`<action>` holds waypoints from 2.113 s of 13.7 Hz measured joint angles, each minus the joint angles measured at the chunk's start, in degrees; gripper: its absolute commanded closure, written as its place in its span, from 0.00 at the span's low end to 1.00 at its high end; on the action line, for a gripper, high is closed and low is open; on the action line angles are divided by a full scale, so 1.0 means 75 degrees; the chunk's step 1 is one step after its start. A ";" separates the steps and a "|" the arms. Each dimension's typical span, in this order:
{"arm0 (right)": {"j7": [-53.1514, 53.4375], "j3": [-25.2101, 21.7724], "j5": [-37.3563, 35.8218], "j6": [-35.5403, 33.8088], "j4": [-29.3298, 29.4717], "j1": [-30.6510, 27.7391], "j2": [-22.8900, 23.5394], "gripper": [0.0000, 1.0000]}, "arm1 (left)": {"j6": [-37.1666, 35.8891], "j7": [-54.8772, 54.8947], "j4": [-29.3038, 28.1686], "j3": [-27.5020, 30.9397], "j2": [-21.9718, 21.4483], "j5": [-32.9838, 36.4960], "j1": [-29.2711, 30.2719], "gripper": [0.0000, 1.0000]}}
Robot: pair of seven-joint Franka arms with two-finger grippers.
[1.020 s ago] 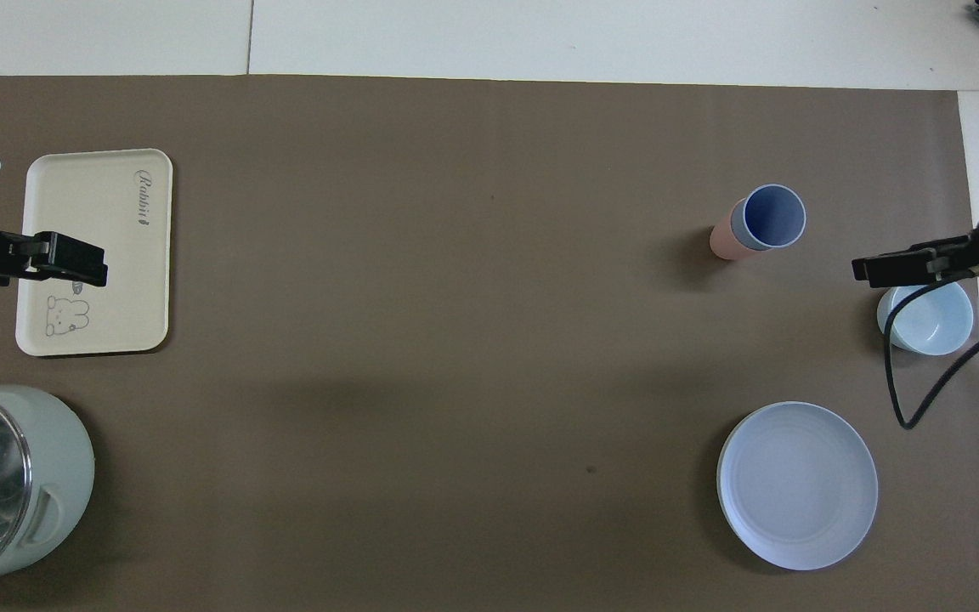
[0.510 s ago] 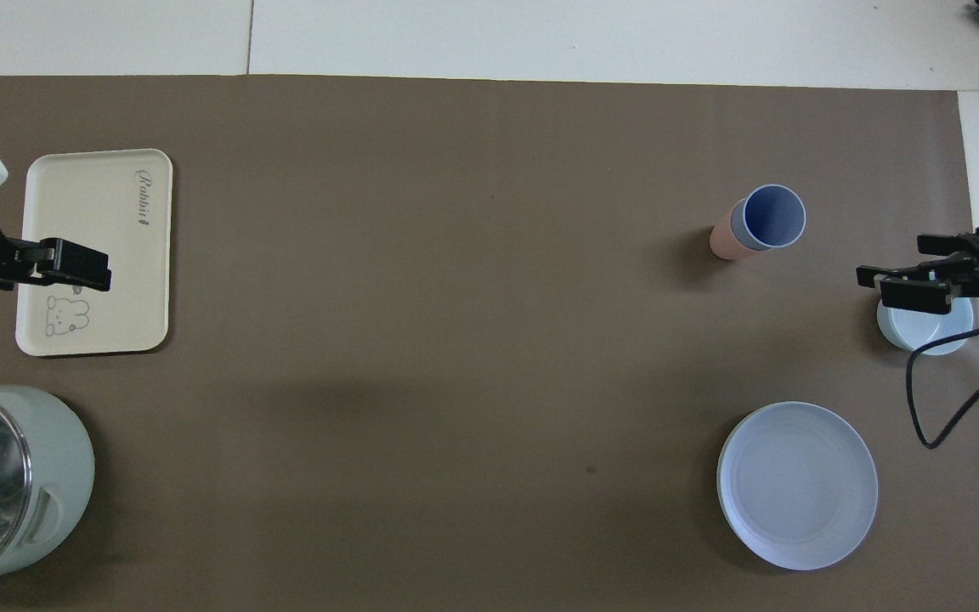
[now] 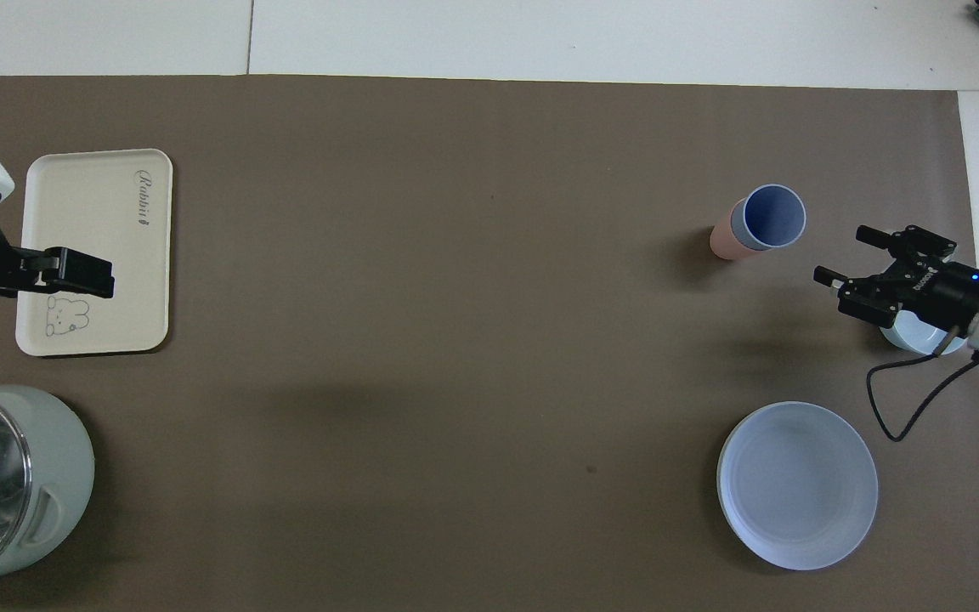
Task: Place cup on tray
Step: 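Move the right gripper toward the blue cup and close on its rim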
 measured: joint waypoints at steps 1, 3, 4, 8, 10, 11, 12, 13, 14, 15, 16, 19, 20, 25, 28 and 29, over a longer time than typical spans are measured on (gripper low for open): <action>-0.0665 0.0007 0.0704 0.0001 -0.0004 0.0025 0.0253 0.00 | 0.0003 0.0000 -0.0008 0.0000 -0.0006 0.0000 0.0000 0.00; -0.1796 0.0056 0.1868 -0.0004 -0.0010 0.0037 0.0774 0.00 | 0.0010 -0.0001 -0.0024 0.0000 -0.0009 0.0000 0.0001 0.00; -0.2398 0.0069 0.2478 -0.0044 -0.0008 0.0052 0.1039 0.00 | 0.0010 -0.0001 -0.0033 0.0000 -0.0009 0.0000 0.0001 0.00; -0.3484 0.0076 0.3494 -0.0346 0.0023 0.0128 0.1621 0.00 | 0.0011 -0.0004 -0.0042 0.0000 -0.0012 0.0000 0.0001 0.00; -0.3667 0.0078 0.4040 -0.0349 0.0053 0.0359 0.1624 0.00 | 0.0012 -0.0005 -0.0042 0.0009 -0.0018 0.0000 0.0002 0.00; -0.3793 0.0078 0.4317 -0.0339 0.0062 0.0535 0.1624 0.00 | 0.0012 -0.0005 -0.0042 0.0020 -0.0021 0.0000 0.0003 0.00; -0.3864 0.0079 0.4471 -0.0326 0.0066 0.0694 0.1625 0.00 | 0.0010 -0.0005 -0.0042 0.0029 -0.0025 0.0000 0.0004 0.00; -0.3932 0.0079 0.4560 -0.0315 0.0080 0.0797 0.1631 0.00 | 0.0010 -0.0005 -0.0042 0.0030 -0.0029 0.0000 0.0004 0.00; -0.4034 0.0079 0.4605 -0.0314 0.0101 0.0836 0.1650 0.00 | 0.0008 -0.0005 -0.0042 0.0029 -0.0034 0.0000 0.0004 0.00; -0.4139 0.0072 0.4631 -0.0314 0.0120 0.0831 0.1675 0.00 | 0.0006 -0.0005 -0.0042 0.0027 -0.0037 0.0000 0.0004 0.00; -0.4192 0.0060 0.4645 -0.0313 0.0137 0.0822 0.1700 0.00 | 0.0005 -0.0005 -0.0042 0.0024 -0.0041 0.0000 0.0004 0.00; -0.4220 0.0060 0.4656 -0.0314 0.0152 0.0841 0.1726 0.00 | 0.0005 -0.0005 -0.0042 0.0023 -0.0046 0.0000 0.0004 0.00; -0.4221 0.0062 0.4672 -0.0313 0.0156 0.0864 0.1727 0.00 | 0.0008 -0.0005 -0.0042 0.0023 -0.0046 0.0000 0.0004 0.00; -0.4473 0.0064 0.5106 -0.0267 0.0167 0.1124 0.1736 0.99 | 0.0010 -0.0005 -0.0042 0.0027 -0.0047 0.0000 0.0004 0.00; -0.4625 0.0062 0.5127 -0.0138 0.0223 0.1134 0.1743 1.00 | 0.0017 -0.0005 -0.0042 0.0008 -0.0048 0.0000 -0.0001 0.00; -0.4625 0.0065 0.5127 -0.0005 0.0273 0.1135 0.1745 1.00 | 0.0017 -0.0005 -0.0042 -0.0010 -0.0050 0.0000 -0.0005 0.00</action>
